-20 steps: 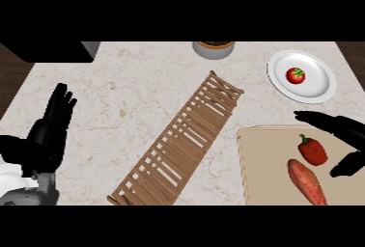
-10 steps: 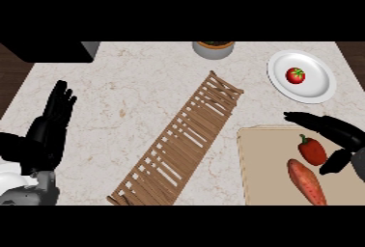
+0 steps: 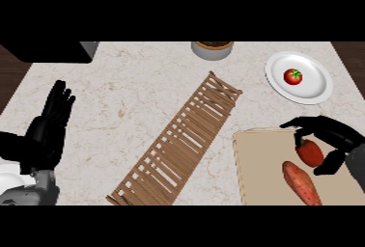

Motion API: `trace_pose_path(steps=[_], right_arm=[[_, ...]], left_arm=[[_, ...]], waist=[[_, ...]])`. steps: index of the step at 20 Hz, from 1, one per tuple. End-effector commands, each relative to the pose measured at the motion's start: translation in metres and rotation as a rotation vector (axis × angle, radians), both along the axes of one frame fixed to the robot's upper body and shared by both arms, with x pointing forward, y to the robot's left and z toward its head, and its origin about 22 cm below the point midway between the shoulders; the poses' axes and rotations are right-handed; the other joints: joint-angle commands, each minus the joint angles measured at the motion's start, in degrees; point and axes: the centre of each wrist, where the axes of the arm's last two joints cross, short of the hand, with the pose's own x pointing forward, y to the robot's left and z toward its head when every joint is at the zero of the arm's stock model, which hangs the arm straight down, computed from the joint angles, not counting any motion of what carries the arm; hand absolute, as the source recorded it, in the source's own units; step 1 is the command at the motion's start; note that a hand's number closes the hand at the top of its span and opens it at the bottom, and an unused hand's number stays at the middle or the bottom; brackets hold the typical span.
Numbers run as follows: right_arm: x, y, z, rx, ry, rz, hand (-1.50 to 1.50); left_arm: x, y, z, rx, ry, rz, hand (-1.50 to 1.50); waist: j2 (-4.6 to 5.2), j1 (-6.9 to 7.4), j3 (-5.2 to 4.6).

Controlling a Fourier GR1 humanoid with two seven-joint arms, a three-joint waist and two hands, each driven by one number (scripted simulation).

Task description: Pick the bell pepper from the tray and place it in the tiered shelf

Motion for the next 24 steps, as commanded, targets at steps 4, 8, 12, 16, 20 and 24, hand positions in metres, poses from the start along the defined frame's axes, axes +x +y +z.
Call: trace_pose_path(steps=[4,8,12,16,20,24], right_arm=[[-0.023,0.061,-0.027,-0.004,-0.106,0.142,1.5],[-0.043,0.122,-0.051,-0.172,-0.123,0.237,1.5],[-0.074,0.151,-0.068,-0.131,-0.025,0.245,1.5],[-0.083,0.162,-0.053,-0.087,-0.007,0.265,1.5],[-0.095,0.18,-0.037,0.114,-0.009,0.213,1.5],[-0.101,0.183,-0.014,0.264,-0.01,0.156,1.5]], left_arm=[[0.003,0.009,-0.001,-0.019,0.016,0.037,0.0],[-0.008,0.016,-0.001,0.02,0.017,0.066,0.0],[-0.012,0.016,-0.003,0.006,0.028,0.067,0.0],[-0.02,0.013,-0.007,0.003,0.047,0.065,0.0],[-0.02,0.024,-0.006,0.016,0.034,0.111,0.0],[-0.024,0.023,-0.011,0.01,0.049,0.125,0.0]], waist=[[-0.41,-2.3,0.55],[-1.74,-3.74,0.18],[-1.44,-4.02,0.35],[-1.97,-4.37,0.27],[-1.87,-6.25,0.28],[-2.02,-7.92,0.24]])
